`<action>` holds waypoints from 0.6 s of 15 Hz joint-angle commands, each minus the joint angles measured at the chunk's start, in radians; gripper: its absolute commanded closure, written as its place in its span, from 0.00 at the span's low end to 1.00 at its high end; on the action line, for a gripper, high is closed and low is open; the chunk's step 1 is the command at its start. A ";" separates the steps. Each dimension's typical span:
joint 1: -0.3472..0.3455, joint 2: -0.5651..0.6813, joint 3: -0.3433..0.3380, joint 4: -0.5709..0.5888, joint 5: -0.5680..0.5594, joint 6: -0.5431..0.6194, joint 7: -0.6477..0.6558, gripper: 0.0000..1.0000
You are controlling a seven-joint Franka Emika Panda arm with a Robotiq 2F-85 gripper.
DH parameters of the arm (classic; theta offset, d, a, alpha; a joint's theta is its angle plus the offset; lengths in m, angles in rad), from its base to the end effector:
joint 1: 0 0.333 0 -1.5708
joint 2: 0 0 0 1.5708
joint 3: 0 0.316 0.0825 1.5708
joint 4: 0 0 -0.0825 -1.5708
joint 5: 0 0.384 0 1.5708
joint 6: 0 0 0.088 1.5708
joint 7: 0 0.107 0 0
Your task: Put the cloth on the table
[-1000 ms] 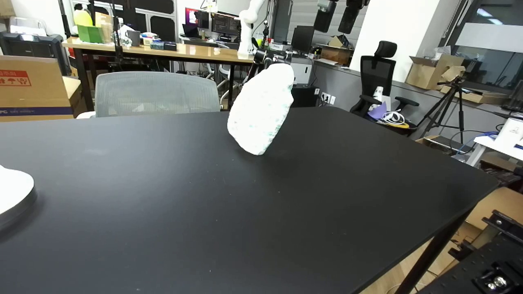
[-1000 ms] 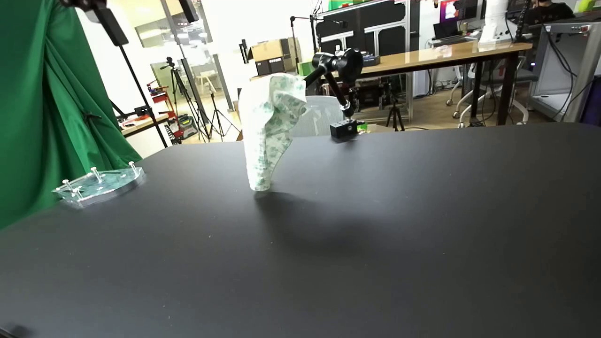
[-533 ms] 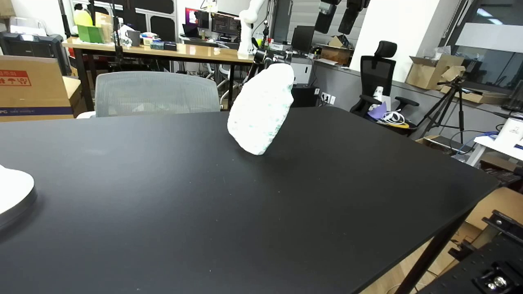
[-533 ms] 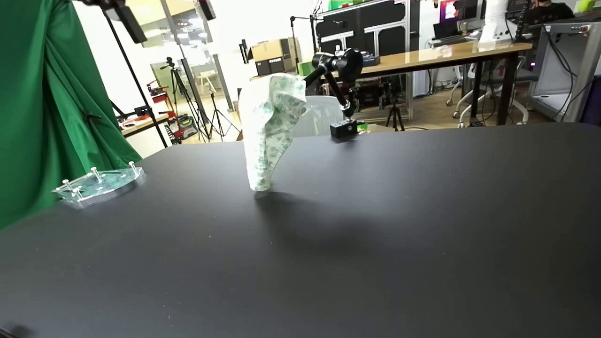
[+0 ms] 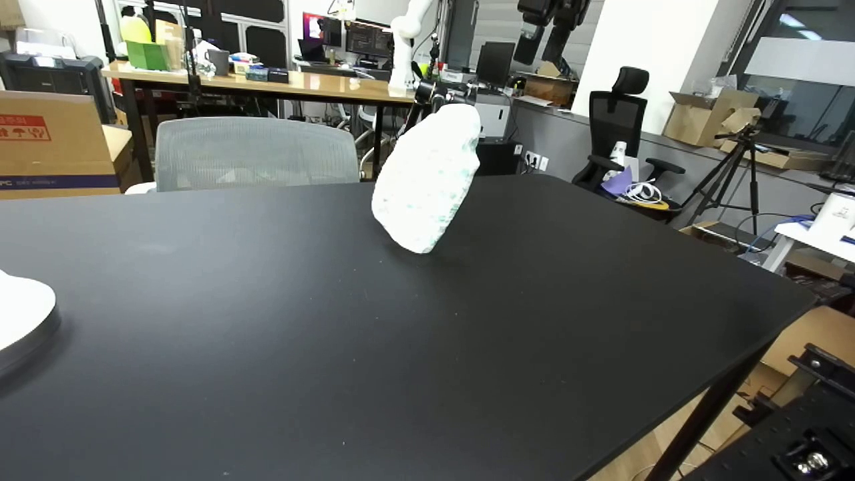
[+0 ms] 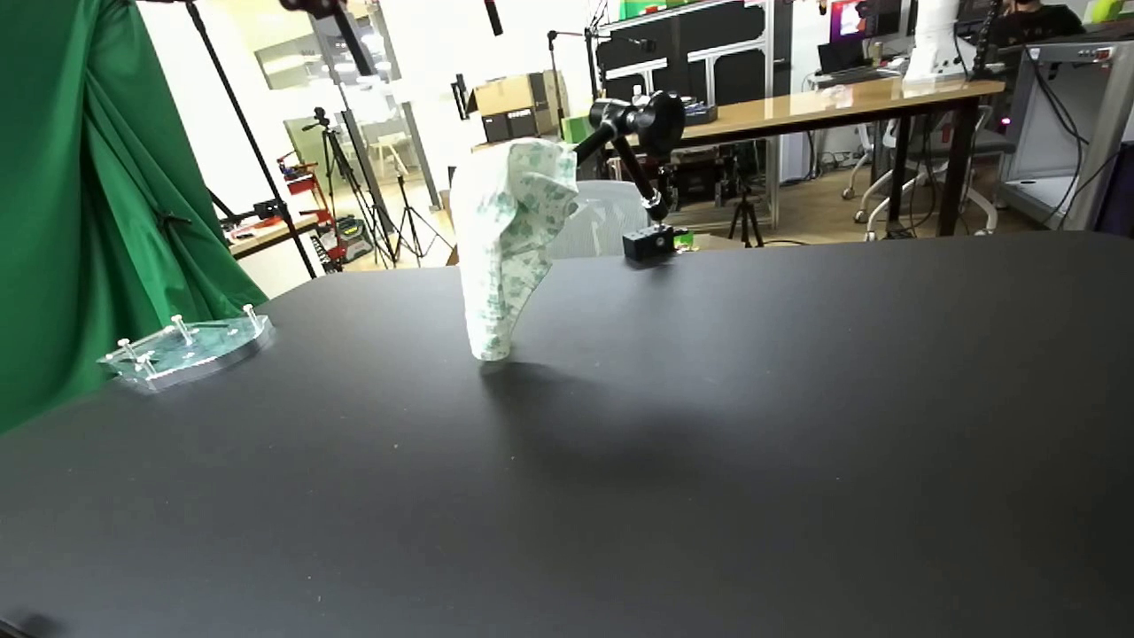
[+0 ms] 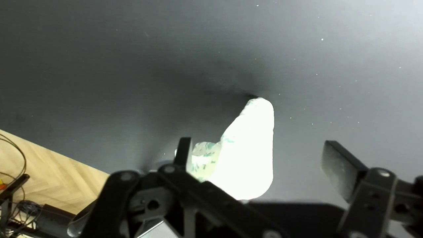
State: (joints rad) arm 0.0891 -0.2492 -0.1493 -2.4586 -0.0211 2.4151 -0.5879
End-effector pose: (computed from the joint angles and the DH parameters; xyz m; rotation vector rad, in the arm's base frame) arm 0.4668 -0.0289 0.4089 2.9691 0.8263 0.3085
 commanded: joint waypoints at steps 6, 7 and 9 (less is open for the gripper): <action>-0.045 0.198 0.022 0.192 0.062 -0.100 -0.144 0.00; -0.052 0.214 0.028 0.208 0.066 -0.112 -0.153 0.00; -0.067 0.243 0.037 0.237 0.069 -0.131 -0.168 0.00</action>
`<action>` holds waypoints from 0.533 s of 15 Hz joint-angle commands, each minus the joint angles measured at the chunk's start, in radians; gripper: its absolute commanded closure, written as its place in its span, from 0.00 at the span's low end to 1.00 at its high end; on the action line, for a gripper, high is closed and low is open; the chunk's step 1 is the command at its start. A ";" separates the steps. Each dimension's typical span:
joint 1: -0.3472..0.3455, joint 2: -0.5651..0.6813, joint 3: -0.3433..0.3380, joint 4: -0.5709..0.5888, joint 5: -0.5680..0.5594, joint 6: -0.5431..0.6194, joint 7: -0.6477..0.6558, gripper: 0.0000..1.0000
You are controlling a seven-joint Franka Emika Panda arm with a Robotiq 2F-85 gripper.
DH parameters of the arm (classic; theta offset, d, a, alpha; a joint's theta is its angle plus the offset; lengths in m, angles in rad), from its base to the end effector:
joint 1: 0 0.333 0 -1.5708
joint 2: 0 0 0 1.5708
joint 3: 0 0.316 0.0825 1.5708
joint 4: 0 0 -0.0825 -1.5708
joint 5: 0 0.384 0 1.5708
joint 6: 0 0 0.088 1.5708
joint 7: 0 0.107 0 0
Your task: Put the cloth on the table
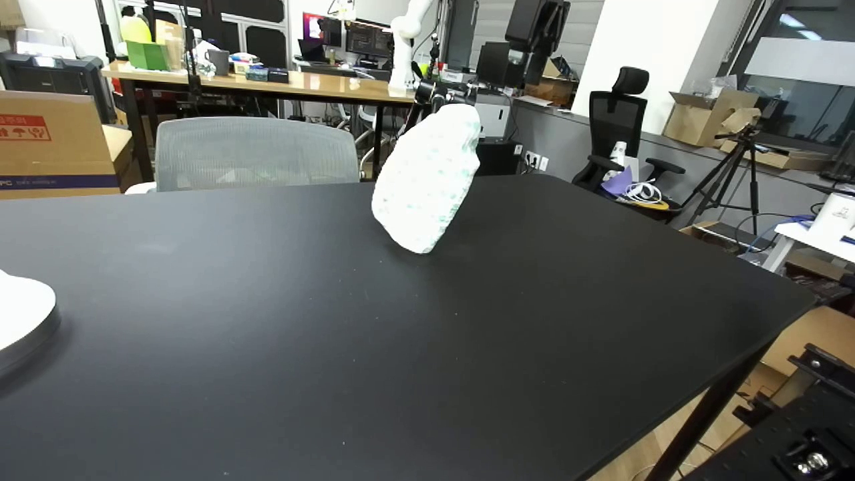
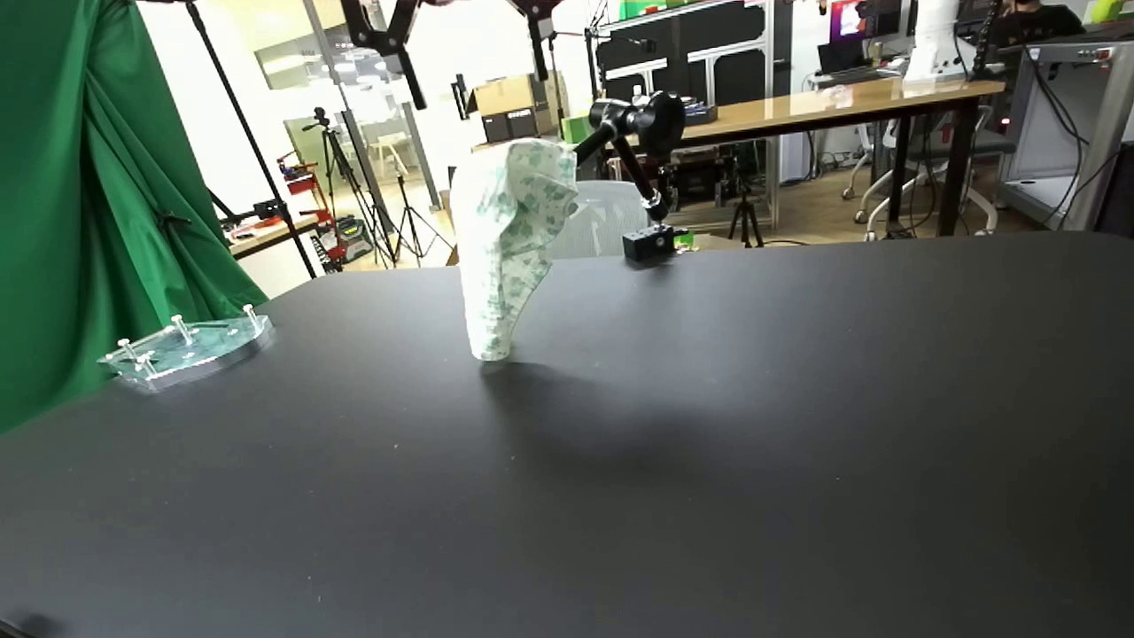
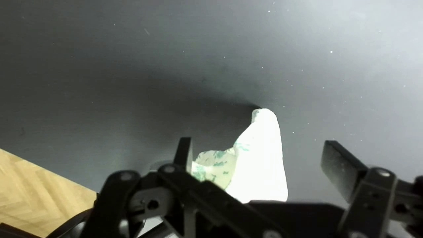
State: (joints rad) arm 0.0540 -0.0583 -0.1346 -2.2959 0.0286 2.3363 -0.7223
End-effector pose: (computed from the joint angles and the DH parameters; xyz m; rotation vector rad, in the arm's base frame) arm 0.5132 -0.0413 0.3825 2.9760 0.9578 0.1592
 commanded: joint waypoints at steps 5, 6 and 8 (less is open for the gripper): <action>-0.059 0.103 0.050 0.121 0.044 -0.067 -0.073 0.00; -0.062 0.111 0.057 0.126 0.049 -0.062 -0.077 0.00; -0.063 0.131 0.071 0.137 0.036 -0.047 -0.066 0.00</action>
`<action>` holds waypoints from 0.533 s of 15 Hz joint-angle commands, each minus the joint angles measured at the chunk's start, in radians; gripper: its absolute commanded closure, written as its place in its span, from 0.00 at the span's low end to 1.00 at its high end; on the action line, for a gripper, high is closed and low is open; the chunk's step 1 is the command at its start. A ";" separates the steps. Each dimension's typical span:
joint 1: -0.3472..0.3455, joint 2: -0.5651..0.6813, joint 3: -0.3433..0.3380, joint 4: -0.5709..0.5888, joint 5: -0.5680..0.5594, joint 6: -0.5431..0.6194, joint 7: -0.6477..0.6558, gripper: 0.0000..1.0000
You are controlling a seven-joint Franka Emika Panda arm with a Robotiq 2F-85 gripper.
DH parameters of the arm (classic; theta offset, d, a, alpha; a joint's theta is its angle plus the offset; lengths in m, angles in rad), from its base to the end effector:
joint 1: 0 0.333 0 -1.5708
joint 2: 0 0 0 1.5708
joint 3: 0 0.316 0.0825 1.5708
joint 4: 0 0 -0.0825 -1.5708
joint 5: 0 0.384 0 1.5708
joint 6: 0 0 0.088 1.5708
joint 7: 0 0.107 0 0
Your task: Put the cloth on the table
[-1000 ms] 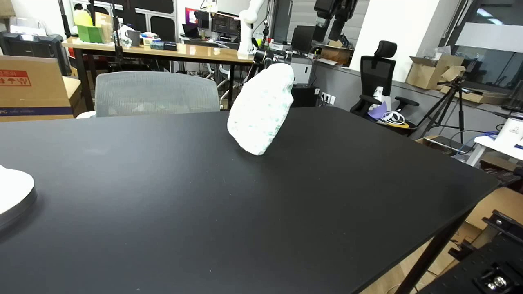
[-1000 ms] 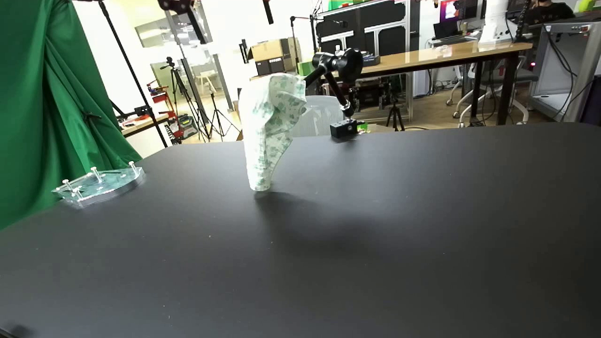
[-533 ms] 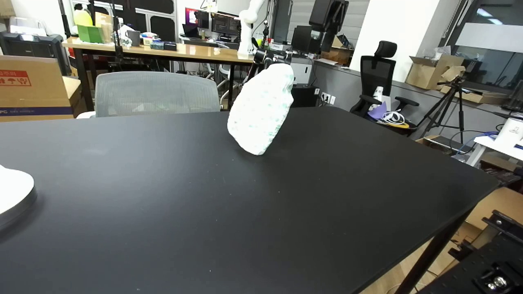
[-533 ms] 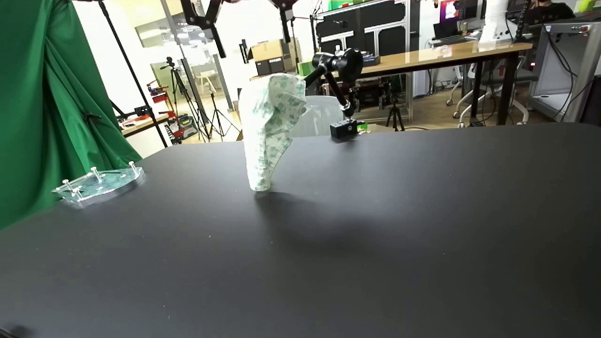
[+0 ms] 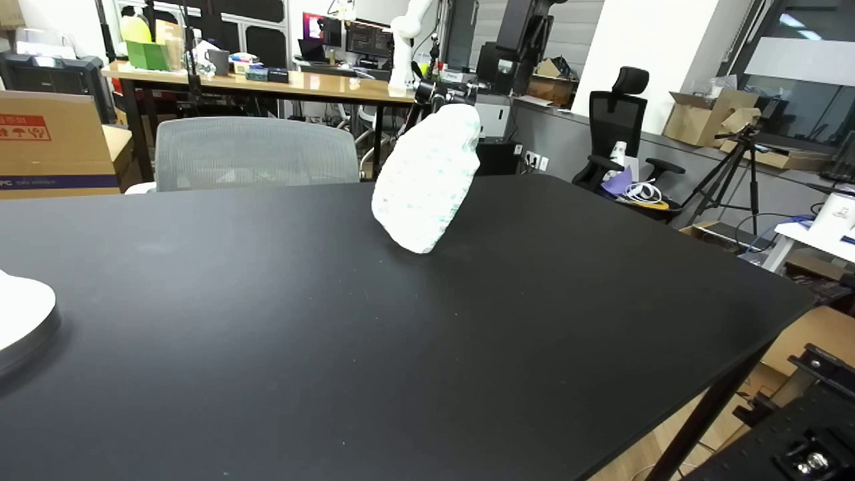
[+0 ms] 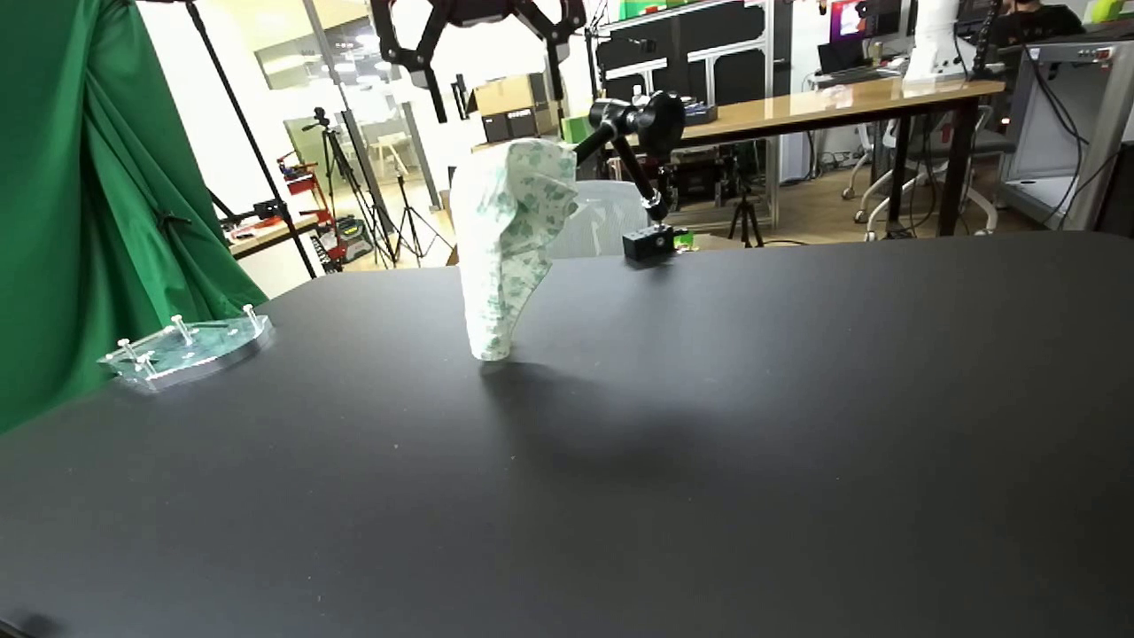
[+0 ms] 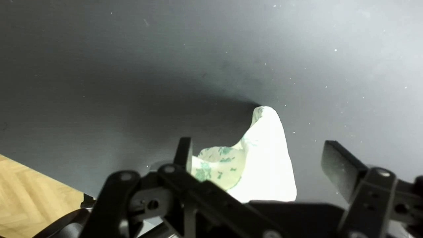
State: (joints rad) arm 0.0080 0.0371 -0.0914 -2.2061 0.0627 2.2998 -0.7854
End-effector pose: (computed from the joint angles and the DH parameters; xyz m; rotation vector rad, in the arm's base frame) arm 0.5381 -0.0435 0.3693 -2.9538 -1.0146 -0.1098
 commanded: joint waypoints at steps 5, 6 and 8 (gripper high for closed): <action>-0.018 0.082 0.058 0.078 -0.013 0.010 0.019 0.00; -0.019 0.091 0.062 0.085 -0.015 0.012 0.020 0.00; -0.021 0.109 0.068 0.096 -0.019 0.016 0.023 0.00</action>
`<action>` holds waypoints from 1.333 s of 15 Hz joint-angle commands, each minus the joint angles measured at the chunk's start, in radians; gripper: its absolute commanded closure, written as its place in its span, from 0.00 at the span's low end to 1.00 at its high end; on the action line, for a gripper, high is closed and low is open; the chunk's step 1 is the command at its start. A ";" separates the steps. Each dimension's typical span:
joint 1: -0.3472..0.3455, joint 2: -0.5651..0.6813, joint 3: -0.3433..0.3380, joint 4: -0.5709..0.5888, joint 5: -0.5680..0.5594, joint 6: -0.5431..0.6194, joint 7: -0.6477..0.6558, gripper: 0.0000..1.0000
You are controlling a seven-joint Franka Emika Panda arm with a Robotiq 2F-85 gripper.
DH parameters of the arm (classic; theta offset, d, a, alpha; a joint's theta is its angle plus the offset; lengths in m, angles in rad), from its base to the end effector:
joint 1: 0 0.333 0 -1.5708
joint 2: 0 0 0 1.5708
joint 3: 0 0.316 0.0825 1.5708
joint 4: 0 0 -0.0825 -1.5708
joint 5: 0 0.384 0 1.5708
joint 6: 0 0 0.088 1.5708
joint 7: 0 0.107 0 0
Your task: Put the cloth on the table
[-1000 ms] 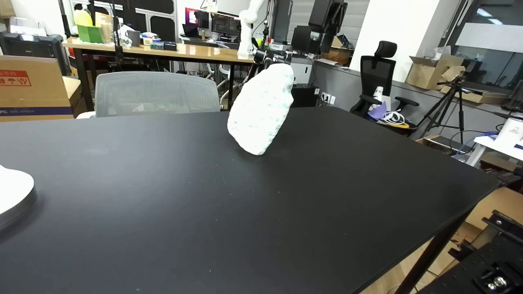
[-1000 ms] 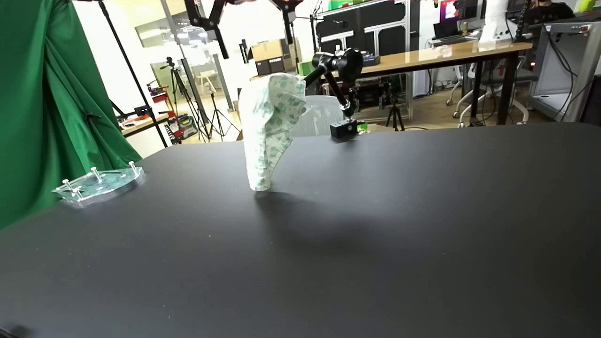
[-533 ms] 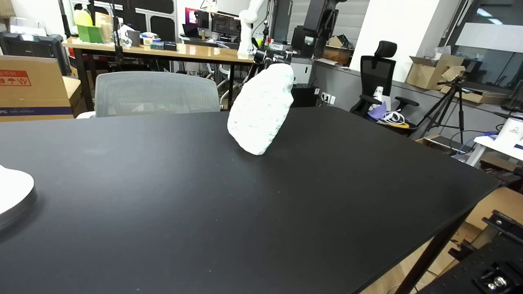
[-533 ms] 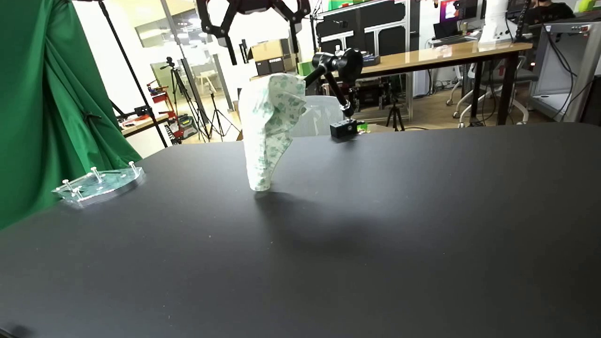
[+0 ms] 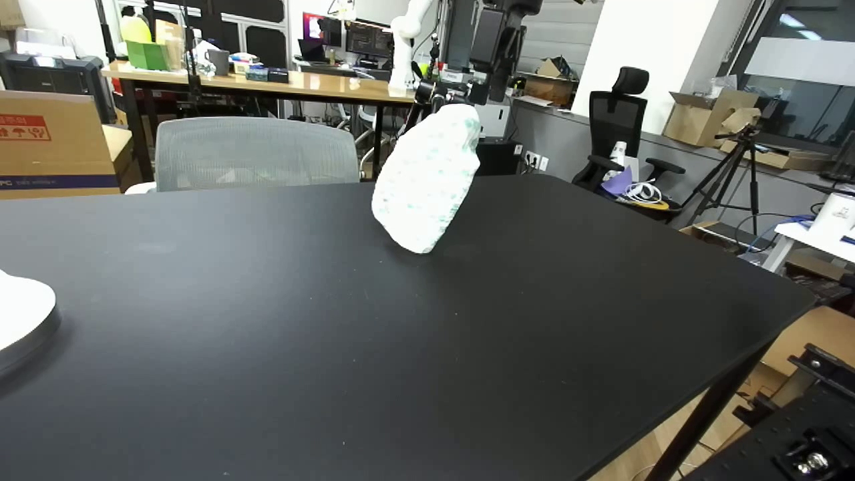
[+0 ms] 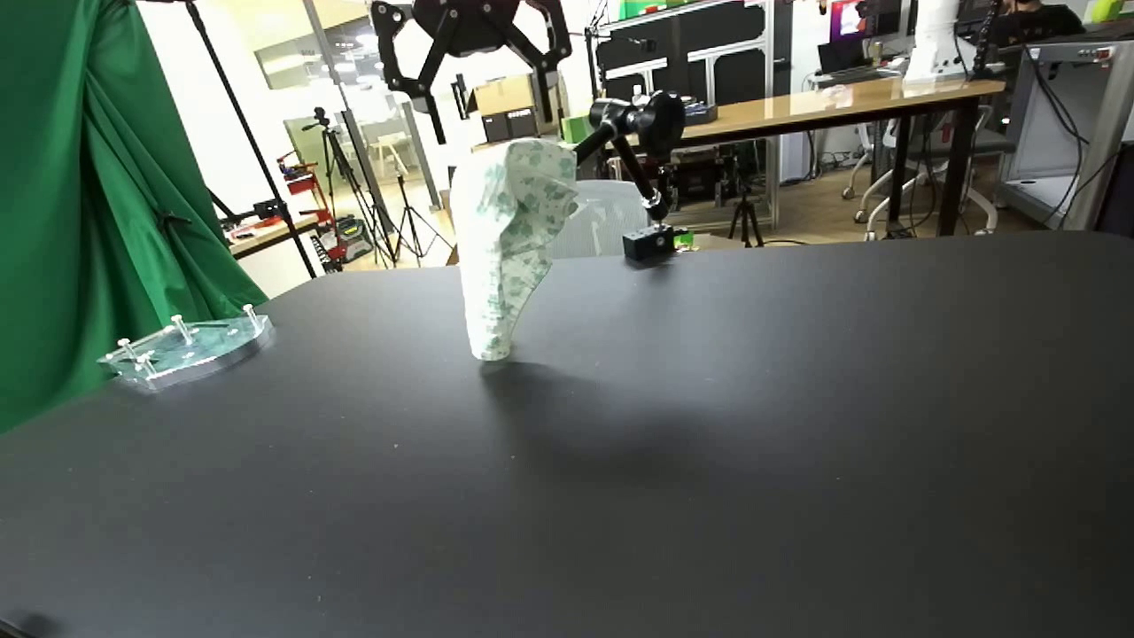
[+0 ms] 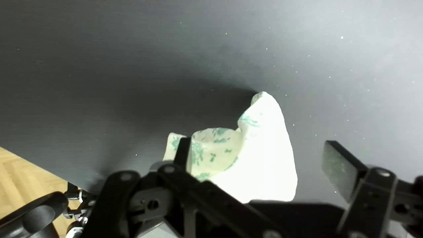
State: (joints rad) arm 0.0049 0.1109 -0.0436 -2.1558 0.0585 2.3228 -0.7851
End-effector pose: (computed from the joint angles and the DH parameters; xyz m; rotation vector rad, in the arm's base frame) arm 0.5581 -0.0203 0.3532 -2.9327 -1.0839 -0.1051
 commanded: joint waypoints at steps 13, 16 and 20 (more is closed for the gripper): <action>-0.038 0.112 0.044 0.106 -0.008 0.004 0.026 0.62; -0.044 0.113 0.050 0.106 0.002 0.000 0.018 0.82; -0.050 0.078 0.067 0.075 0.031 -0.012 0.000 1.00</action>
State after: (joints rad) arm -0.0258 0.2129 -0.0013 -2.0800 0.0647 2.3373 -0.7841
